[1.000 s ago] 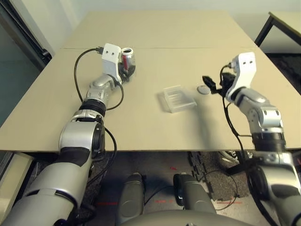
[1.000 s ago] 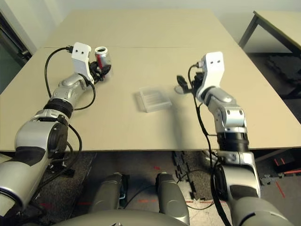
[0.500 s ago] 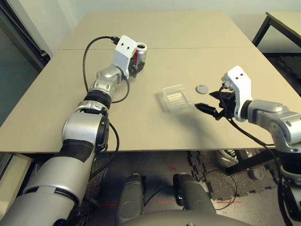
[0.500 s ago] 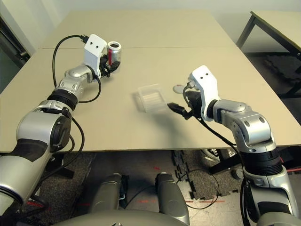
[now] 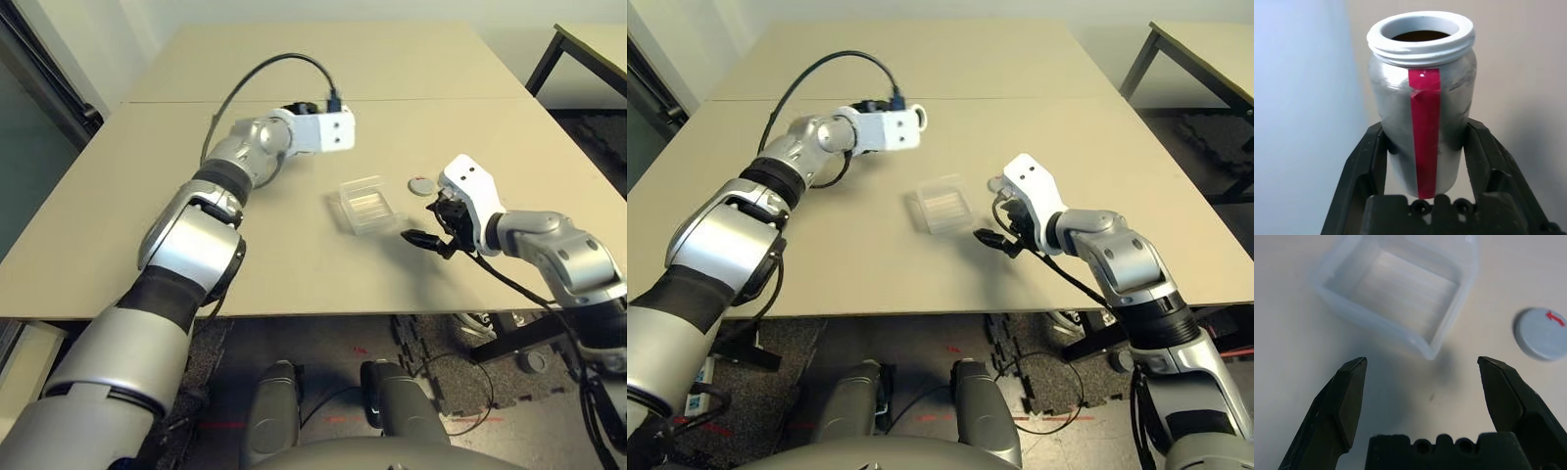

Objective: Pour the medicine from the bottle into the box.

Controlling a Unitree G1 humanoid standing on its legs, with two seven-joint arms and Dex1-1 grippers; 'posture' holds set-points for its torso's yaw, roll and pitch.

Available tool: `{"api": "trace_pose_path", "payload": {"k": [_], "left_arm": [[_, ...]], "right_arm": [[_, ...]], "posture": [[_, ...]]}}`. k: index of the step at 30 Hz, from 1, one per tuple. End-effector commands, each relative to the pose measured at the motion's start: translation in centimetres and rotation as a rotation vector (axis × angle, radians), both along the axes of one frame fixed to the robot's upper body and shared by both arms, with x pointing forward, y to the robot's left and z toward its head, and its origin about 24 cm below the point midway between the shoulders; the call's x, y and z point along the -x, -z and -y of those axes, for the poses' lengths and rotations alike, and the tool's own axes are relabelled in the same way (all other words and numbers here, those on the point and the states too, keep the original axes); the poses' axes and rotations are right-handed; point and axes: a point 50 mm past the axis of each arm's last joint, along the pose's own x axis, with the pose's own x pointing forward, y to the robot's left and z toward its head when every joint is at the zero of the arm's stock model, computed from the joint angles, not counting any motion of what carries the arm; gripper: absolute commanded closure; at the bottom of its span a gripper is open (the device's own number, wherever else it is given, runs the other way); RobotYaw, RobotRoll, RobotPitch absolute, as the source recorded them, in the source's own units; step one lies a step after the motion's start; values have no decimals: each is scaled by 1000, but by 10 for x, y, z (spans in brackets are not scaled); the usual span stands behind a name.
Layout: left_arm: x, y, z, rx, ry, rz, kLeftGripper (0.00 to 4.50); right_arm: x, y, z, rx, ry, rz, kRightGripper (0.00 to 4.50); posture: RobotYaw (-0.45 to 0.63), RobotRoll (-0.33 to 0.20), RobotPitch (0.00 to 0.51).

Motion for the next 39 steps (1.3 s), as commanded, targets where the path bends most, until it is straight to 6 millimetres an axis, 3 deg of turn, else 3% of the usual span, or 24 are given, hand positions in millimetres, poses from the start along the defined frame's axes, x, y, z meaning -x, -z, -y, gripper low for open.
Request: {"api": "trace_pose_path", "payload": {"k": [1, 5, 10, 26, 33, 39], "left_arm": [[-1, 0, 0, -183, 41, 73, 2038], [3, 14, 4, -369, 126, 120, 2038], [8, 23, 20, -445, 236, 156, 2038], [11, 32, 18, -442, 266, 127, 2038], [11, 28, 19, -98, 146, -30, 2038], [2, 13, 1, 626, -130, -309, 2038]], "right_arm": [[-4, 1, -1, 7, -2, 7, 0], [-8, 1, -3, 1, -1, 16, 0], [-11, 4, -4, -10, 10, 19, 0], [-18, 5, -7, -24, 12, 27, 0], [-20, 5, -6, -27, 10, 30, 0], [-22, 4, -5, -43, 9, 34, 0]], "posture": [[-83, 0, 64], [-91, 0, 60], [-91, 0, 62], [-81, 0, 63], [-76, 0, 61], [-61, 0, 60]]}}
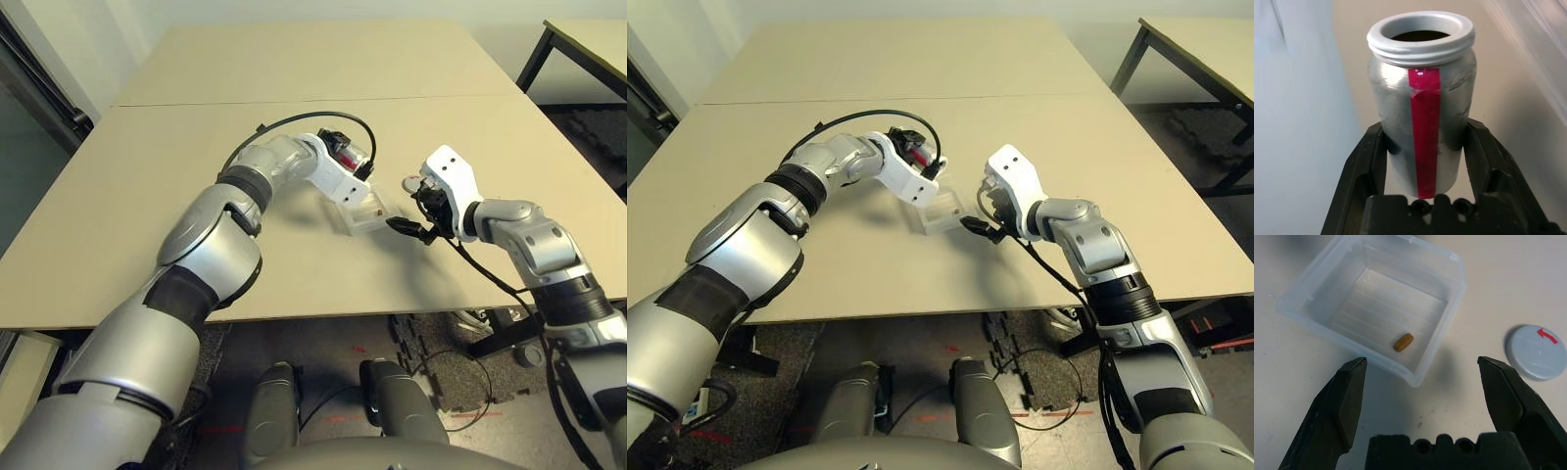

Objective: Pour the medicine from the bottle into the box.

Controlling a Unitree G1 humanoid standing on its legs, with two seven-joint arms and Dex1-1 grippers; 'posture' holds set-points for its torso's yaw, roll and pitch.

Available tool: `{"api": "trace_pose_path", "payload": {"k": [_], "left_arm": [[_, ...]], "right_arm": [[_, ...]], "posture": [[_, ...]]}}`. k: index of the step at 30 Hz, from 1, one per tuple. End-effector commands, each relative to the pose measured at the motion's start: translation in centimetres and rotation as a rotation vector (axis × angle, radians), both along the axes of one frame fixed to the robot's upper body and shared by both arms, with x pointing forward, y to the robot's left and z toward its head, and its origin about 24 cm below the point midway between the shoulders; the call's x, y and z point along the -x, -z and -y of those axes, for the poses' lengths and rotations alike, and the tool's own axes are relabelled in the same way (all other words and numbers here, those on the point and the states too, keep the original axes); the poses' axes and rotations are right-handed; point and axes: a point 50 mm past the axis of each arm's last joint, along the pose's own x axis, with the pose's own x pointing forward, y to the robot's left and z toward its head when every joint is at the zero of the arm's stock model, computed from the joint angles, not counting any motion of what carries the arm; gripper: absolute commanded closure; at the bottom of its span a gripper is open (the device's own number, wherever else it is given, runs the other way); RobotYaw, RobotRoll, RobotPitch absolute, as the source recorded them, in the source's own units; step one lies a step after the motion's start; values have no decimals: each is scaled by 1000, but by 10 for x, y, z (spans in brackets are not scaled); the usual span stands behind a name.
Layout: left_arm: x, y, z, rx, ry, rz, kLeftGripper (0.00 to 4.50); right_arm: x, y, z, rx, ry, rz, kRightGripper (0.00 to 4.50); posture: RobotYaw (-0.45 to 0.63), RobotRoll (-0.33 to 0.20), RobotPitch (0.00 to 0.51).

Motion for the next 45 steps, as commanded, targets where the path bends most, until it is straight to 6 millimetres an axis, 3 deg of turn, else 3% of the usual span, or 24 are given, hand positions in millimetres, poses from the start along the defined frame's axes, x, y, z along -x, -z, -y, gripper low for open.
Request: {"api": "trace_pose_path", "payload": {"k": [1, 5, 13, 23, 34, 40, 45], "left_arm": [[-6, -3, -15, 420, -180, -215, 2038], [-10, 6, -45, 811, -394, -354, 2038], [-5, 36, -79, 1182, -632, -437, 2038], [7, 76, -81, 1216, -738, -502, 2038], [11, 87, -81, 1180, -755, -515, 2038], [9, 81, -83, 1177, -729, -478, 11], [8, 76, -88, 1208, -719, -446, 11]], "right_arm": [[-3, -4, 4, -10, 4, 16, 0], [-4, -5, 2, -24, -7, 26, 0], [-4, -6, 1, -37, -19, 33, 0], [-5, -7, -5, -61, -29, 49, 0], [-5, -8, -5, -78, -18, 63, 0], [-5, -10, -7, -96, -18, 76, 0], [-8, -16, -8, -115, -17, 99, 0]], "posture": [[-57, 0, 62], [-49, 0, 66], [-29, 0, 81], [-27, 0, 92], [-35, 0, 86], [-32, 0, 86], [-29, 0, 88]]}}
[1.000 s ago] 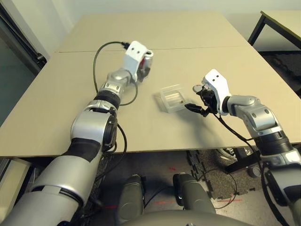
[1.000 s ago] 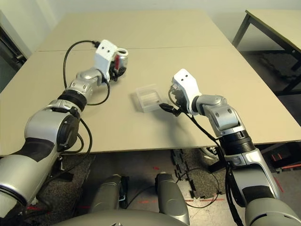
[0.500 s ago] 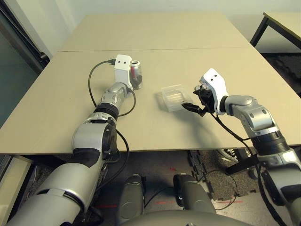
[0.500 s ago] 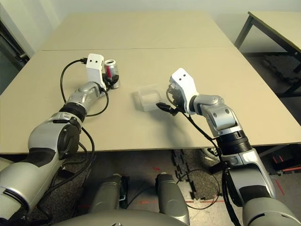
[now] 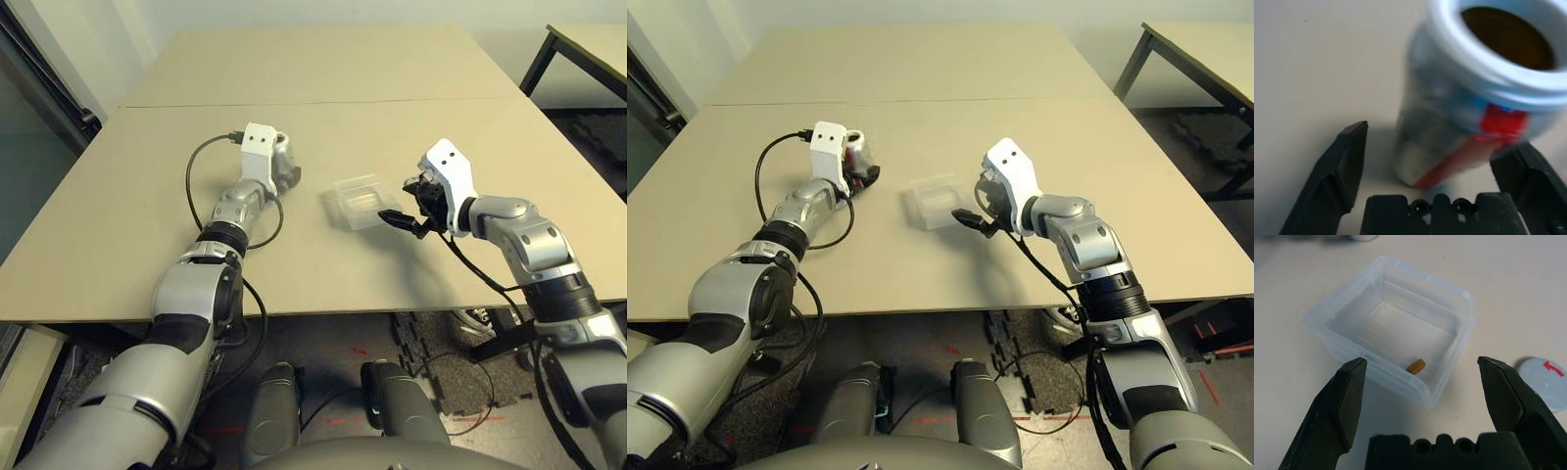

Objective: Pour the medicine from the bottle into the box.

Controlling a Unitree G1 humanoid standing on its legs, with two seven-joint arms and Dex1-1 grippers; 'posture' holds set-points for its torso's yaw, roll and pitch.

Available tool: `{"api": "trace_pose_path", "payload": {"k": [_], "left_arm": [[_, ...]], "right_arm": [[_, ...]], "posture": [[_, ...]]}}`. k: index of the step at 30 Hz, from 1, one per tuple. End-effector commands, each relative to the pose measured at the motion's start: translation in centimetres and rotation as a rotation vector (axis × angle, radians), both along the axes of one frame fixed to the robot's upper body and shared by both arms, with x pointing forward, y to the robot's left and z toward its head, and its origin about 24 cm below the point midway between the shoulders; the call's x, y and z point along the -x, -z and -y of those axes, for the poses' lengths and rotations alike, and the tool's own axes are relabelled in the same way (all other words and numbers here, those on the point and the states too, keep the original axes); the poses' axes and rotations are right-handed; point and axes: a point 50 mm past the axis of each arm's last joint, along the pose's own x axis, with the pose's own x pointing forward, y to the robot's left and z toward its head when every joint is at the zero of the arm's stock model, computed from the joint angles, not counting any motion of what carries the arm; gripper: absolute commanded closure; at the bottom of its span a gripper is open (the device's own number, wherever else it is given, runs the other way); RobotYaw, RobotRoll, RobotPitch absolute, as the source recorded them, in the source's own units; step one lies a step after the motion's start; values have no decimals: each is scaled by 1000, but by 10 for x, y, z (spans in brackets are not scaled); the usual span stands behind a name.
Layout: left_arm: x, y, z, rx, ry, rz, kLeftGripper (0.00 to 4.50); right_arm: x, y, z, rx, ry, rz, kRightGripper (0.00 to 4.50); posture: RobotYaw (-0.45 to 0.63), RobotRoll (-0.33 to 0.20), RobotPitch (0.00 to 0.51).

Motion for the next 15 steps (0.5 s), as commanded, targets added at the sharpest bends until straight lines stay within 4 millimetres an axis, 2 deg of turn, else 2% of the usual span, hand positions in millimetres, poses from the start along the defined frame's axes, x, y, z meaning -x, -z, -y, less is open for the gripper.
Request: {"api": "trace_pose_path", "payload": {"k": [1, 15], "left_arm": [[0, -2, -4, 11, -10, 23, 11], [9, 9, -11, 60, 20, 41, 11]], "right_arm": [[-3, -9, 2, -30, 11, 37, 0], [4, -13, -2, -81, 9, 38, 0]], "posture": [[-26, 0, 92], [9, 0, 156]]}}
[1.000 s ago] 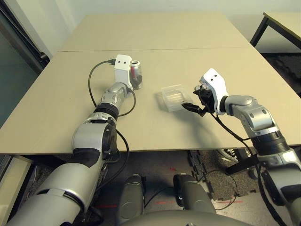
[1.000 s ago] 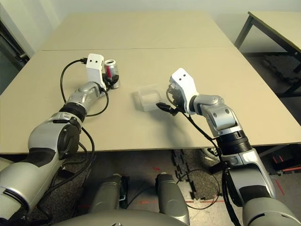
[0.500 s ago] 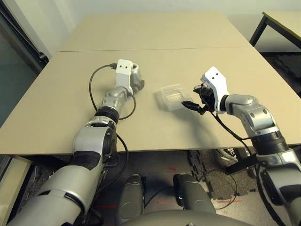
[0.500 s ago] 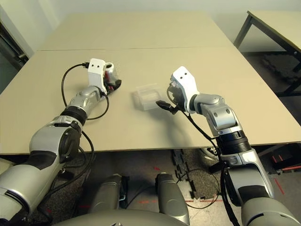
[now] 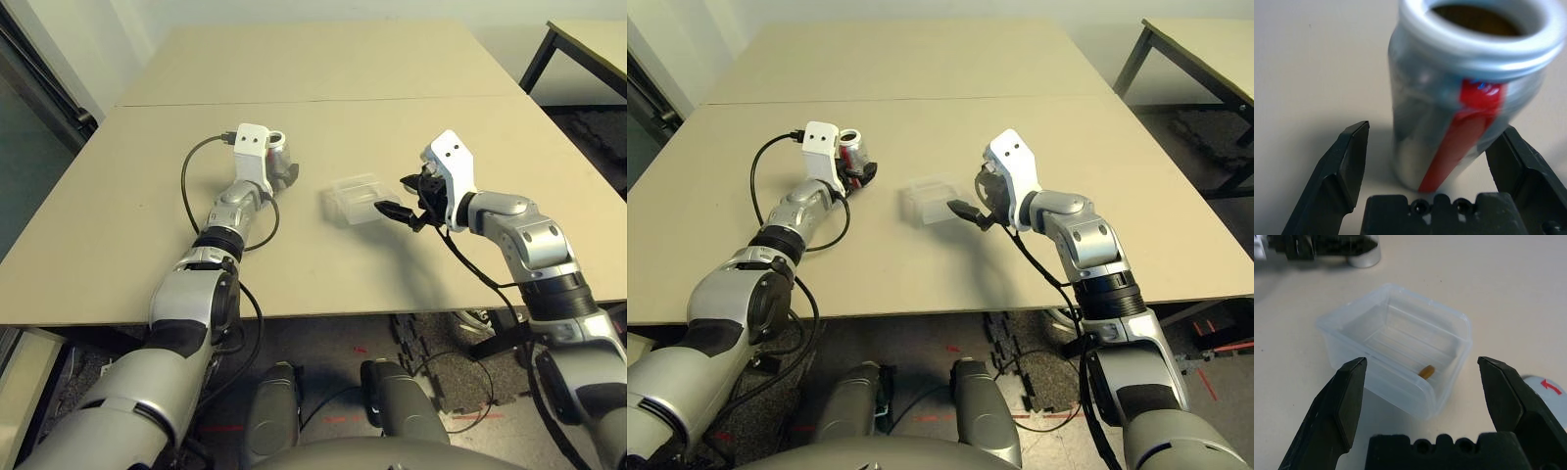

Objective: Pour the medicine from the bottle into the box.

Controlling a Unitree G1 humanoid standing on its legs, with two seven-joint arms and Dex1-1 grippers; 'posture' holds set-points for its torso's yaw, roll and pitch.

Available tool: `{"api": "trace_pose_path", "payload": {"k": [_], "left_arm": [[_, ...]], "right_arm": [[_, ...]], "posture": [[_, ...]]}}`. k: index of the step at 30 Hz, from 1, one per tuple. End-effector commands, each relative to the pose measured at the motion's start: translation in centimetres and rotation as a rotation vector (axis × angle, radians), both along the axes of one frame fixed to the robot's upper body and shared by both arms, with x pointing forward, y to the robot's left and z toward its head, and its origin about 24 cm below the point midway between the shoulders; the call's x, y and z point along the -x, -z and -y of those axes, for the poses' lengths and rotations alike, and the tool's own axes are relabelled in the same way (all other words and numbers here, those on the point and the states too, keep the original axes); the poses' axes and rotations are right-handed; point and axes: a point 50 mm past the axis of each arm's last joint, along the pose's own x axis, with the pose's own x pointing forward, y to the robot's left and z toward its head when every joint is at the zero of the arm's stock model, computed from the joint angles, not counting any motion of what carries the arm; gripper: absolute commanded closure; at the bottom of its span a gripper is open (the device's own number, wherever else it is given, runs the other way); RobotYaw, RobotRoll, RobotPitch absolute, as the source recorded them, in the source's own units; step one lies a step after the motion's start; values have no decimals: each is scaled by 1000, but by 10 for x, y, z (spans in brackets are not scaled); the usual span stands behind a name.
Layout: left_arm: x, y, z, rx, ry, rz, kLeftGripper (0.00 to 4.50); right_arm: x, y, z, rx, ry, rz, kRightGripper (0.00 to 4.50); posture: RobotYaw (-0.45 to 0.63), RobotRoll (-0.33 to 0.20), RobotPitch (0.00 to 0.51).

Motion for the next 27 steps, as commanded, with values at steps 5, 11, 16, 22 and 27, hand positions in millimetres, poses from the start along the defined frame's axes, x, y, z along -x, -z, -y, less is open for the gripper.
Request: {"api": "trace_pose_path", "payload": {"k": [5, 11, 16, 22, 27], "left_arm": [[10, 8, -8, 22, 18, -15, 11], [22, 12, -7, 40, 48, -36, 11], [36, 11, -6, 61, 87, -48, 11], [60, 5, -6, 96, 129, -64, 11], [86, -9, -14, 120, 133, -69, 11]], "right_arm": [[10, 0, 4, -21, 2, -22, 0], [29, 3, 4, -11, -31, -62, 0], [46, 3, 8, -2, -51, -99, 0], [57, -4, 14, -33, -42, -110, 0], [56, -13, 20, -203, 71, -76, 0]], "posture": [[23, 0, 185], [27, 0, 195], [27, 0, 195], [30, 0, 193], [46, 0, 196]]}}
